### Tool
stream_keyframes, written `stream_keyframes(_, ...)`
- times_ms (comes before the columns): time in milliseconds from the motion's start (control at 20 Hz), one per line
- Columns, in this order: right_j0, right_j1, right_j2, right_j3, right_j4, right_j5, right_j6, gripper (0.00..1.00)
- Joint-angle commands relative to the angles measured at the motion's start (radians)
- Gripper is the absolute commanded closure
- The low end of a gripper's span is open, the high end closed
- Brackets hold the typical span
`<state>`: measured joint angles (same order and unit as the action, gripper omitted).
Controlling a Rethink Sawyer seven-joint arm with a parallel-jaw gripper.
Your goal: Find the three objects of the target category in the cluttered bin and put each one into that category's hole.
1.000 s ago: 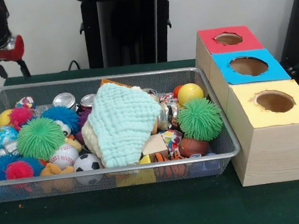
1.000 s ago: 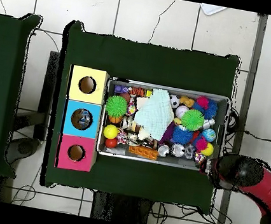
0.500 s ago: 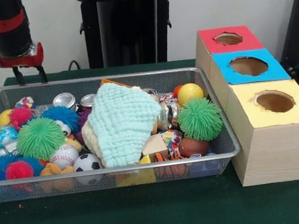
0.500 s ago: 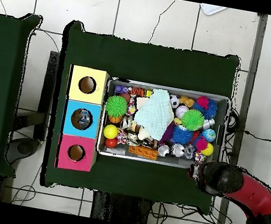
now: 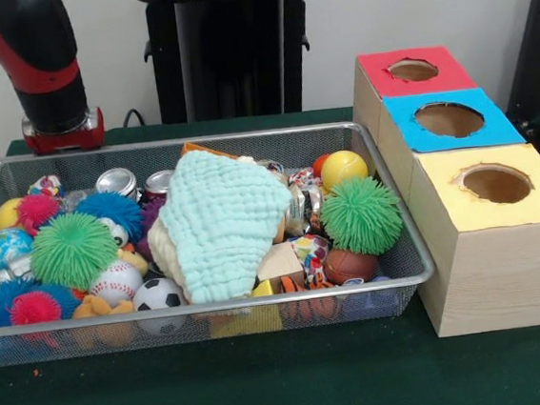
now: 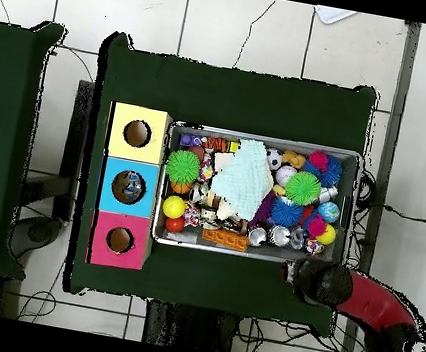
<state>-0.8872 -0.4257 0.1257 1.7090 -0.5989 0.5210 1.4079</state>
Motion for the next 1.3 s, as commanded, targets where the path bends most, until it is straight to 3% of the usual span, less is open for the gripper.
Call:
stream_keyframes(50,0.039,0.110,0.029,-0.055,-0.057,-0.127,0.080,0.00)
stream_keyframes(150,0.048,0.074,0.030,-0.028,-0.041,-0.090,0.081,0.00)
stream_keyframes(350,0.061,-0.118,0.041,0.068,0.023,0.059,0.034,0.00)
stream_keyframes(500,0.055,-0.218,0.064,0.081,0.072,0.175,-0.031,0.00)
stream_keyframes(800,0.041,-0.239,0.127,0.029,0.127,0.244,-0.079,0.00)
stream_keyframes(1100,-0.022,-0.181,0.244,0.033,0.157,0.093,-0.083,0.00)
stream_keyframes(1300,-0.036,-0.173,0.273,0.049,0.159,0.043,-0.048,0.00)
